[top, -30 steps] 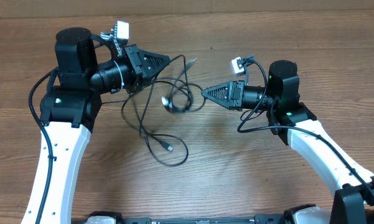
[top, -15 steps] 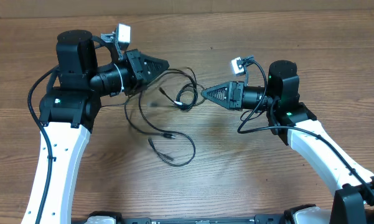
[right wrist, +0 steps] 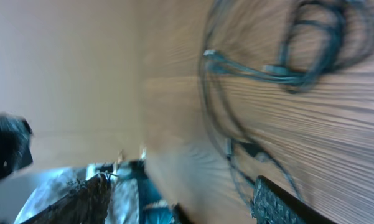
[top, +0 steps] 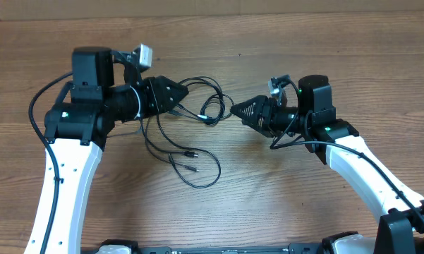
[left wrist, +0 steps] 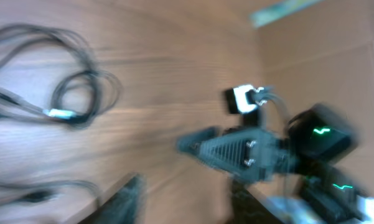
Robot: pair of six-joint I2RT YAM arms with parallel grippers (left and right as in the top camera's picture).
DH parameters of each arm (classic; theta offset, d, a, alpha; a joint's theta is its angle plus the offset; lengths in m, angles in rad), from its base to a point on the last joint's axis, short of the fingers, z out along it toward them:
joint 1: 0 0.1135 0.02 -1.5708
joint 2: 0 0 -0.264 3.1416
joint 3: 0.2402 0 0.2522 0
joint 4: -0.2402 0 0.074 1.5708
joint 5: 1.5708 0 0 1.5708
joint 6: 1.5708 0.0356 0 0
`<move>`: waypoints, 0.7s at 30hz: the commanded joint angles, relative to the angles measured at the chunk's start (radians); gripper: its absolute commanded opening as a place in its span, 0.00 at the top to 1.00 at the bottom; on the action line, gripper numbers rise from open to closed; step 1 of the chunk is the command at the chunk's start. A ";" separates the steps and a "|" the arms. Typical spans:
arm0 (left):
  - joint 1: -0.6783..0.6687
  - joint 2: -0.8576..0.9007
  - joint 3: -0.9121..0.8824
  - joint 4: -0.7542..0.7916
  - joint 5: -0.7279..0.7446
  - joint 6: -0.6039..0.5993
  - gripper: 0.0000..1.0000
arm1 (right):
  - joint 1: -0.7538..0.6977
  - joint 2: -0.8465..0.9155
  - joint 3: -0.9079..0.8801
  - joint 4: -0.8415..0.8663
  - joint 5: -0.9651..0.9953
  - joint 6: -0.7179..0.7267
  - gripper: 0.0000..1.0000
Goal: Untangle cables
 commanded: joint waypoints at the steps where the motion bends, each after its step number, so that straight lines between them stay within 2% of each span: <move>1: -0.046 0.011 0.011 -0.069 -0.217 0.271 0.32 | 0.003 -0.010 0.010 -0.063 0.171 -0.010 0.29; 5: -0.124 0.075 0.011 -0.095 -0.323 0.307 0.15 | 0.003 -0.010 0.010 -0.193 0.322 -0.007 0.29; 8: -0.167 0.132 0.011 -0.089 -0.375 0.306 0.08 | 0.003 -0.010 0.010 -0.256 0.388 -0.007 0.29; 12: -0.224 0.250 0.011 -0.080 -0.489 0.215 0.08 | 0.003 -0.010 0.010 -0.322 0.436 -0.008 0.29; 14: -0.243 0.310 0.011 -0.068 -0.513 0.206 0.07 | 0.003 -0.010 0.010 -0.335 0.446 -0.008 0.28; 16: -0.266 0.377 0.011 -0.042 -0.557 0.194 0.02 | 0.003 -0.010 0.010 -0.334 0.446 -0.008 0.28; 21: -0.288 0.471 0.011 0.033 -0.647 0.044 0.00 | 0.003 -0.010 0.010 -0.334 0.446 -0.008 0.27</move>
